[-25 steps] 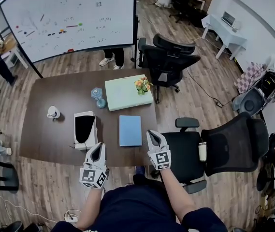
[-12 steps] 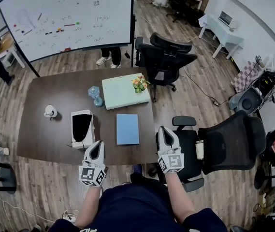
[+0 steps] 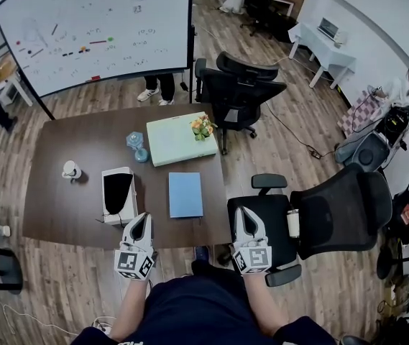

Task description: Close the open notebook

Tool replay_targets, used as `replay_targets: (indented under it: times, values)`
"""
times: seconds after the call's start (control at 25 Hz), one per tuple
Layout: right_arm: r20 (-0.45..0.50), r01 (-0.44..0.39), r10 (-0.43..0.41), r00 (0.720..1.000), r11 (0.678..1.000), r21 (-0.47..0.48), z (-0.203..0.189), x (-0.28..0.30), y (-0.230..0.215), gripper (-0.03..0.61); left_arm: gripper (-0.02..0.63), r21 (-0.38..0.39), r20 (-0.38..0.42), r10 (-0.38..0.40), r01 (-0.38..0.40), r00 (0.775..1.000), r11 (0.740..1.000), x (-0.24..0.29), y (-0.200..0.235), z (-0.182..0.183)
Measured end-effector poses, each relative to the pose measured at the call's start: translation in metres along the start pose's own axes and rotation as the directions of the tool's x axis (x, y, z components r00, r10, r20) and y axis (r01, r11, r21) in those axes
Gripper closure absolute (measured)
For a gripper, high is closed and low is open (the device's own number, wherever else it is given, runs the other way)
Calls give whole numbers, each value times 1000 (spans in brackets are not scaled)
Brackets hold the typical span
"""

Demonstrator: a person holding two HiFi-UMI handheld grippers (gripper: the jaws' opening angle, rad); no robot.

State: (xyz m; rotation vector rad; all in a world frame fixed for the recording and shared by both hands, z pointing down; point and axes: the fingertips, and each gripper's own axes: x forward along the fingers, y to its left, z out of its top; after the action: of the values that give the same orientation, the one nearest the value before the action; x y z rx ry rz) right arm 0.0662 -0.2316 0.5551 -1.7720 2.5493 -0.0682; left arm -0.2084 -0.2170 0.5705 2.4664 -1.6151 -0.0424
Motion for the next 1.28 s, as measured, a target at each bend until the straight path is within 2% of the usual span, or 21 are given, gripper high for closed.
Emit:
replay_targets:
  times: [0.36,0.56,1.0,1.28]
  values:
    - [18,17,-16,1000,999,-46,13,-10,-4,569,626,8,-17,0,0,1000,1000,-4,-5,-2]
    - [8,19,-19,1000,1000,-17,7,-18,-9,569,626,10,-25,-9,9,1000,1000,-9,-9,-5]
    - [34,27,-26,999,998,-51,18,-40,-8,569,626,21,-17,-32,33,999,999,-19,-21,-4]
    - [27,50,-50,998,998,-27,12,-52,-11,569,626,32,-27,-51,51,998,998,-26,-28,-6]
